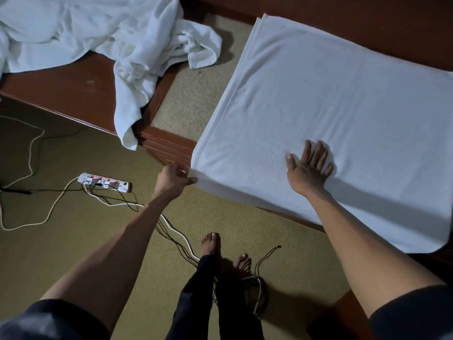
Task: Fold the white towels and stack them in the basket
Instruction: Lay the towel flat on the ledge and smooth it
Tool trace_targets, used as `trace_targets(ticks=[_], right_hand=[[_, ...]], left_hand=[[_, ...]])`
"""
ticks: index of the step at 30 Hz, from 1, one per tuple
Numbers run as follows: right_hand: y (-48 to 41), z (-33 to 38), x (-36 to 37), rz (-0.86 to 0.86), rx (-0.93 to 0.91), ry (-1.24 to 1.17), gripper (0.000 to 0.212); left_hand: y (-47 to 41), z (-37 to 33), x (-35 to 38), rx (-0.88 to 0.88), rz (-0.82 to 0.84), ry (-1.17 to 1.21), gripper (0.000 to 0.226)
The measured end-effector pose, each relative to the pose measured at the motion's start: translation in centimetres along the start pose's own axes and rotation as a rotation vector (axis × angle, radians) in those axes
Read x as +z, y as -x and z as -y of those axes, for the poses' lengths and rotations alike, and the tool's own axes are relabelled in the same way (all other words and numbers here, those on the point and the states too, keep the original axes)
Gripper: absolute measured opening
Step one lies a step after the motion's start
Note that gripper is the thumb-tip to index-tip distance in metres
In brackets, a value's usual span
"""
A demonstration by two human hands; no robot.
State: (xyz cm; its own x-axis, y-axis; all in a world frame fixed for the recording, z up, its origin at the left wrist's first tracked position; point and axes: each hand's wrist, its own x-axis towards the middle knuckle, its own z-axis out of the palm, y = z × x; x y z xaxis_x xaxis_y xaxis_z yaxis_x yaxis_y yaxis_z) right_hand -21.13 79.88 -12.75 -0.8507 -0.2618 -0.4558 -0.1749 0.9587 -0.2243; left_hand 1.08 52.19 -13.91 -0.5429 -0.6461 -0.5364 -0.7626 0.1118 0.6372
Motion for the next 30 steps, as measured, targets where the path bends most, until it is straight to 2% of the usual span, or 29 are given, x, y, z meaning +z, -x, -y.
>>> trace_targets(ticks=[3,5,7,8,10,12,14,16,20,24,26,30], right_hand=[[0.1,0.0,-0.1,-0.010,-0.001,-0.013,0.070],[0.0,-0.1,0.0,-0.028,-0.005,-0.022,0.070],[0.0,-0.1,0.3,-0.080,-0.014,-0.033,0.071],[0.0,-0.1,0.5,-0.127,-0.024,-0.036,0.071],[0.0,-0.3,0.8,-0.231,-0.041,-0.041,0.069],[-0.3,-0.4,1.1,-0.317,-0.057,-0.048,0.064],[-1.0,-0.8,1.1,-0.418,-0.071,-0.039,0.054],[-1.8,-1.3,1.1,-0.522,-0.096,-0.008,0.043],[-4.8,-1.2,-0.5,-0.661,-0.039,0.024,0.024],[-10.0,0.9,-3.0,-0.695,0.008,-0.062,0.025],[-12.8,2.6,-4.4,-0.686,-0.043,-0.130,0.024],[-18.6,5.2,-6.7,-0.669,-0.130,-0.246,0.030]], left_hand=[[0.4,0.4,0.6,0.099,-0.241,-0.157,0.014],[0.9,-0.3,1.4,0.245,-0.437,-0.181,0.017],[1.3,-2.5,2.7,0.433,-0.549,-0.223,0.017],[1.4,-4.1,3.5,0.534,-0.540,-0.240,0.020],[1.0,-7.4,5.6,0.688,-0.403,-0.258,0.030],[0.1,-10.3,7.6,0.758,-0.195,-0.360,0.045],[-1.4,-11.6,9.1,0.805,0.005,-0.578,0.058],[-3.3,-11.0,8.9,0.832,0.094,-0.749,0.062],[-6.1,-9.6,5.8,0.682,0.001,-0.801,0.065],[-8.5,-12.6,4.6,0.464,-0.120,-0.686,0.072],[-10.5,-16.3,5.5,0.508,-0.141,-0.611,0.071],[-15.6,-24.4,9.6,0.718,-0.007,-0.567,0.069]])
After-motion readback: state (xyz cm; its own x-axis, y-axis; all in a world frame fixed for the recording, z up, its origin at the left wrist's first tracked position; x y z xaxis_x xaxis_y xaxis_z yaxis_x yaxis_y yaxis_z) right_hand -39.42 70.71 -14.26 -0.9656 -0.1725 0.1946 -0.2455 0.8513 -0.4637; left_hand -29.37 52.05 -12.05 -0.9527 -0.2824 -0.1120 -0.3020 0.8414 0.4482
